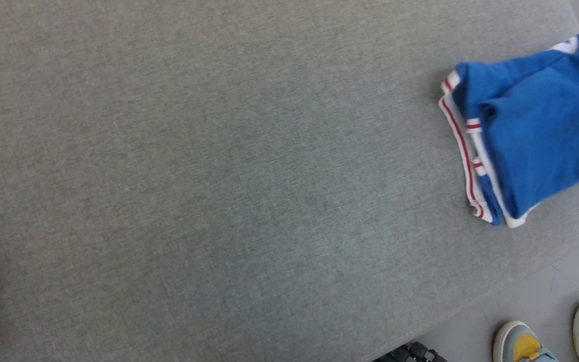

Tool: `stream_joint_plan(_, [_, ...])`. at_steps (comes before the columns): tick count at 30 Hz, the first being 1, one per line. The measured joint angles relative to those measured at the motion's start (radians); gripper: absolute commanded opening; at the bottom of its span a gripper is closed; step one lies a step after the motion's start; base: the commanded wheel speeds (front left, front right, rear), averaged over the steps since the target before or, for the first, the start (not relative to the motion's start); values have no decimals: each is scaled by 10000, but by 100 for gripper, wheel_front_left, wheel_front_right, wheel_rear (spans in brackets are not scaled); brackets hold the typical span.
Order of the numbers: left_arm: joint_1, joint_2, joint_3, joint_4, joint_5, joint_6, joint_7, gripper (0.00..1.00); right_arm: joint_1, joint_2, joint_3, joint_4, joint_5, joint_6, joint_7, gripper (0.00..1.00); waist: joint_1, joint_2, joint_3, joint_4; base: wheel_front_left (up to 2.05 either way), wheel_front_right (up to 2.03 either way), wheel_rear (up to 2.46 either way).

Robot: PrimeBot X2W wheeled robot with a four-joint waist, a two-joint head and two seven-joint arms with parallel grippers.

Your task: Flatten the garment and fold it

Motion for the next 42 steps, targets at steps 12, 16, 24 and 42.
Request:
stream_joint_plan(12, [-152, -734, -957, 1404, -109, 46, -951, 100, -317, 293, -232, -2405, 886, 0, -1730, 100, -1, 0, -892, 413, 0, 0, 0])
stream_joint_plan(16, [-399, -1135, -1325, 2094, -117, 88, -1283, 100, -306, 61, 541, -3519, 1735, 0, -2422, 100, -3, 0, -1608, 692, 0, 0, 0])
stream_joint_plan(24, [-765, -1530, -1753, 3246, -100, 90, -1526, 100, 650, 853, 1469, -5010, 1929, 0, -3438, 100, -3, 0, -3099, 1573, 0, 0, 0])
stream_joint_plan(42, [-1533, -2330, -2752, 5154, 593, 439, -1659, 100, 3790, 3377, 1906, -3730, 1551, -4, -6993, 100, -4, 0, -5048, 3791, 0, 0, 0])
